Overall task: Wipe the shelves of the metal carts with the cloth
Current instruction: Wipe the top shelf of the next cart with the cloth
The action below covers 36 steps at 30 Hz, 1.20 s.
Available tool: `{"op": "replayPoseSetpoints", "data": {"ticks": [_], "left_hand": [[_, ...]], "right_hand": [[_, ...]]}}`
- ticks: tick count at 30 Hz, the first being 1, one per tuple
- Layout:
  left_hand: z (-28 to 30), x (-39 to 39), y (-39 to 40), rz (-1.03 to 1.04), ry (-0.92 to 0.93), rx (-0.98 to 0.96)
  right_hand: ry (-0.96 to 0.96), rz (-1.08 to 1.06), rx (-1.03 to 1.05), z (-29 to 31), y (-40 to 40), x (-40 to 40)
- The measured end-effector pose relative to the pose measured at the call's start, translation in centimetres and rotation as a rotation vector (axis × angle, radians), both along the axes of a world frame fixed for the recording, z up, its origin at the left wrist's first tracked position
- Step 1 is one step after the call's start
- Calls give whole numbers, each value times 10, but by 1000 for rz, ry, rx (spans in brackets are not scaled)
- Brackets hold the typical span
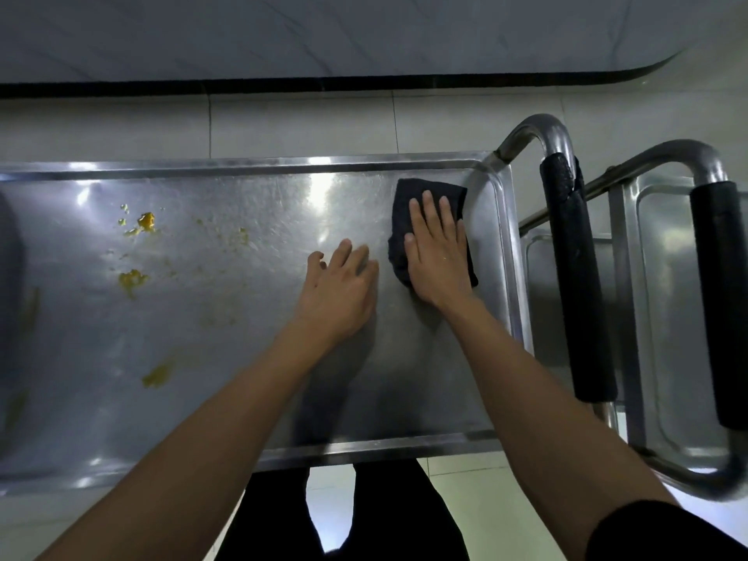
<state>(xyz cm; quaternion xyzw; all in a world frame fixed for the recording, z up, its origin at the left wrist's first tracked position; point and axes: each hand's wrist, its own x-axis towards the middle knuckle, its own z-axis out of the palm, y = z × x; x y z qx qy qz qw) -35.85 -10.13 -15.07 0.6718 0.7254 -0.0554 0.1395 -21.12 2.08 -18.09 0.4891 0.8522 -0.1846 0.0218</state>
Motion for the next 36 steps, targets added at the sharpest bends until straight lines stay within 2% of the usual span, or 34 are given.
{"op": "replayPoseSetpoints", "data": {"ticks": [11, 19, 27, 36], "left_hand": [[15, -13, -32, 198, -12, 0], [18, -44, -57, 304, -8, -13], [21, -115, -107, 413, -19, -2], [18, -231, -168, 447, -76, 1]], "right_hand": [[-29, 4, 0, -1, -20, -10], [-36, 88, -11, -2, -52, -60], [-40, 108, -2, 3, -92, -137], [-50, 86, -2, -1, -144, -245]]}}
